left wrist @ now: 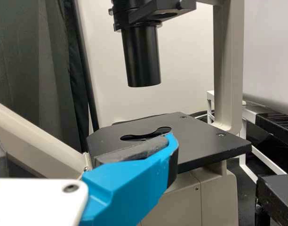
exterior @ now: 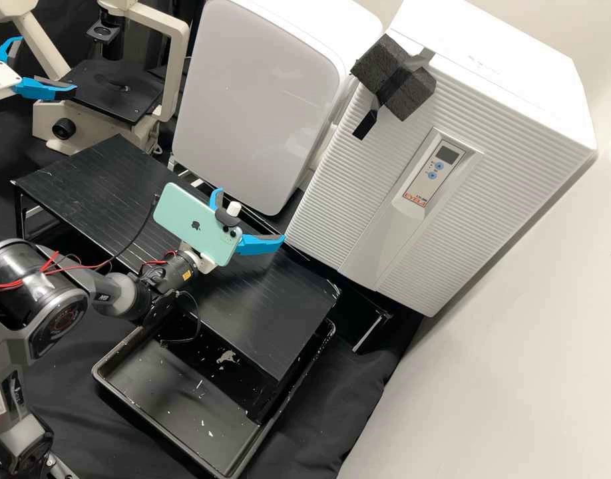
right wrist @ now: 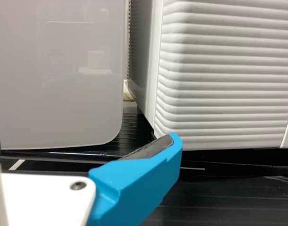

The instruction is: Open the incubator door

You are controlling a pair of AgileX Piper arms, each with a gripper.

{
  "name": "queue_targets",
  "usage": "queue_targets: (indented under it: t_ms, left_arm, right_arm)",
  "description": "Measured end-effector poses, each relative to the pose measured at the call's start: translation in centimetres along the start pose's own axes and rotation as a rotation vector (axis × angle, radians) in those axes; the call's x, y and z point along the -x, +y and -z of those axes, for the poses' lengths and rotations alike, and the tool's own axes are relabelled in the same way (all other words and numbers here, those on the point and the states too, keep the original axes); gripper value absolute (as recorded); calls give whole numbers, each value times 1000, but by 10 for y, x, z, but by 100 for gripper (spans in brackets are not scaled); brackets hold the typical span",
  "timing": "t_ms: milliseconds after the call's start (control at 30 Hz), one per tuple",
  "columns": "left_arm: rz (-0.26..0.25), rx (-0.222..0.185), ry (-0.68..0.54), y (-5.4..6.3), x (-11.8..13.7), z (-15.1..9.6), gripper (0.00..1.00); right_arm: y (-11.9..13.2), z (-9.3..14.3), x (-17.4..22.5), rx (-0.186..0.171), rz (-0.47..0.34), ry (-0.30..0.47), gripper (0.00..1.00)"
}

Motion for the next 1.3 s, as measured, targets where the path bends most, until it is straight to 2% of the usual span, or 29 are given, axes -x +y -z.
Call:
queue_targets:
  t_ms: [367,500,567,667,800,967,1100,1300]
  left_arm:
    - [0,0,0,0,0,0,100]
    - [0,0,0,0,0,0,100]
    - [0,0,0,0,0,0,100]
    - [0,0,0,0,0,0,100]
    - [0,0,0,0,0,0,100]
    - [0,0,0,0,0,0,100]
    - [0,0,0,0,0,0,100]
    - [0,0,0,0,0,0,100]
  right_arm:
    - [0,1,0,0,-4,-10,100]
    - [8,8,3,-16,-28,-40,100]
    - [18,17,6,-28,-72,-45,100]
    - [37,35,11,-56,-183,-35,100]
    - [57,56,13,-72,-292,-32,100]
    - [74,81,6,-63,-383,-34,100]
    - [87,92,0,-53,-439,-57,100]
    - [105,100,-11,-70,-509,-102,100]
